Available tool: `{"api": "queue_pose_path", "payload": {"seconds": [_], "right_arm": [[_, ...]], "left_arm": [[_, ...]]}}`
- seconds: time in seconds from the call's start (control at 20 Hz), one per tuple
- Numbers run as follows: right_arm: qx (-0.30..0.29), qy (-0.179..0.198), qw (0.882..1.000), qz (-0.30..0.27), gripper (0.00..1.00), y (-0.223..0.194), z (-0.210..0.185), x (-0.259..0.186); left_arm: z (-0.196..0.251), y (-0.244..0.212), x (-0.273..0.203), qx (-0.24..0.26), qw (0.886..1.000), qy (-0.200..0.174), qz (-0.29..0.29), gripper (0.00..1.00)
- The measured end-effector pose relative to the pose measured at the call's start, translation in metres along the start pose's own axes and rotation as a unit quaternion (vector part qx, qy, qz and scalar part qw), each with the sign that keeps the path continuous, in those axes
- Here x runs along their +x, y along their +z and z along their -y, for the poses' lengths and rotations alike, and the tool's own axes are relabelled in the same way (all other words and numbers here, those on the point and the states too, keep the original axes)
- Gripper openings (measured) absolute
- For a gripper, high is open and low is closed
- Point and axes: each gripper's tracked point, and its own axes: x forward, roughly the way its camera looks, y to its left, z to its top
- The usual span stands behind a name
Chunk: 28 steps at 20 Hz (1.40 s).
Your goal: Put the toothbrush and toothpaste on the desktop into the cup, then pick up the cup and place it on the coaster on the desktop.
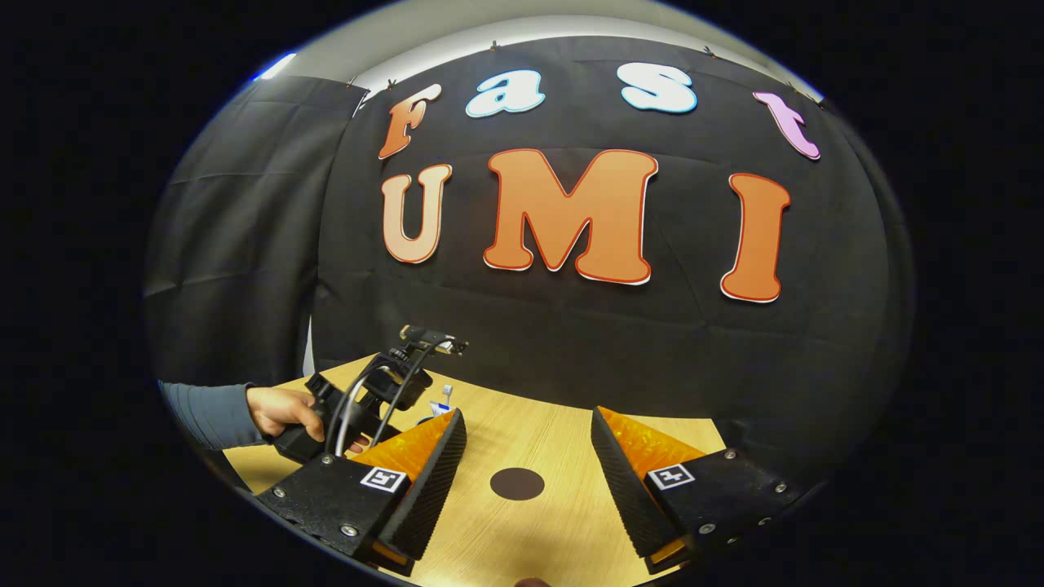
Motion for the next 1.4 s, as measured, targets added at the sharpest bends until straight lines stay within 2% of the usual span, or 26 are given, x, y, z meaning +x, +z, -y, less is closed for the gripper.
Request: {"api": "queue_pose_path", "payload": {"seconds": [0.2,0.4,0.45,0.55,0.6,0.7,0.75,0.9,0.95,1.0,1.2,1.4], "right_arm": [[-0.001,0.001,1.000,0.008,0.93,0.003,0.005,-0.013],[0.004,0.003,1.000,0.013,0.93,0.001,0.005,-0.018],[0.003,0.003,1.000,0.012,0.93,0.000,0.005,-0.018],[0.010,0.010,1.000,0.009,0.93,-0.006,0.001,-0.018],[0.014,0.017,1.000,0.007,0.93,-0.008,-0.004,-0.018],[0.016,0.027,0.999,0.006,0.93,-0.010,-0.011,-0.019],[0.016,0.029,0.999,0.006,0.93,-0.012,-0.013,-0.017],[0.017,0.040,0.999,0.002,0.93,-0.017,-0.023,-0.014],[0.017,0.043,0.999,-0.001,0.93,-0.019,-0.025,-0.013],[0.019,0.045,0.999,-0.003,0.93,-0.021,-0.027,-0.013],[0.024,0.051,0.998,-0.006,0.93,-0.024,-0.031,-0.011],[0.032,0.043,0.999,0.002,0.93,-0.023,-0.026,-0.010]], "left_arm": [[0.000,-0.001,0.008,-0.025,0.999,0.007,-0.043,0.95],[-0.004,-0.009,0.022,-0.044,0.996,0.024,-0.074,0.75],[-0.004,-0.012,0.023,-0.048,0.995,0.026,-0.083,0.61],[-0.006,-0.012,0.026,-0.060,0.994,0.030,-0.090,0.54],[-0.005,-0.012,0.031,-0.065,0.994,0.032,-0.088,0.56],[-0.008,-0.015,0.037,-0.070,0.993,0.038,-0.090,0.55],[-0.011,-0.015,0.036,-0.070,0.993,0.039,-0.087,0.48],[-0.016,-0.020,0.041,-0.080,0.992,0.048,-0.081,0.47],[-0.018,-0.014,0.037,-0.087,0.992,0.051,-0.075,0.32],[-0.018,-0.013,0.038,-0.092,0.992,0.053,-0.075,0.29],[-0.022,0.006,0.042,-0.093,0.992,0.048,-0.066,0.29],[-0.004,0.027,0.023,-0.065,0.995,0.050,-0.051,0.25]]}}
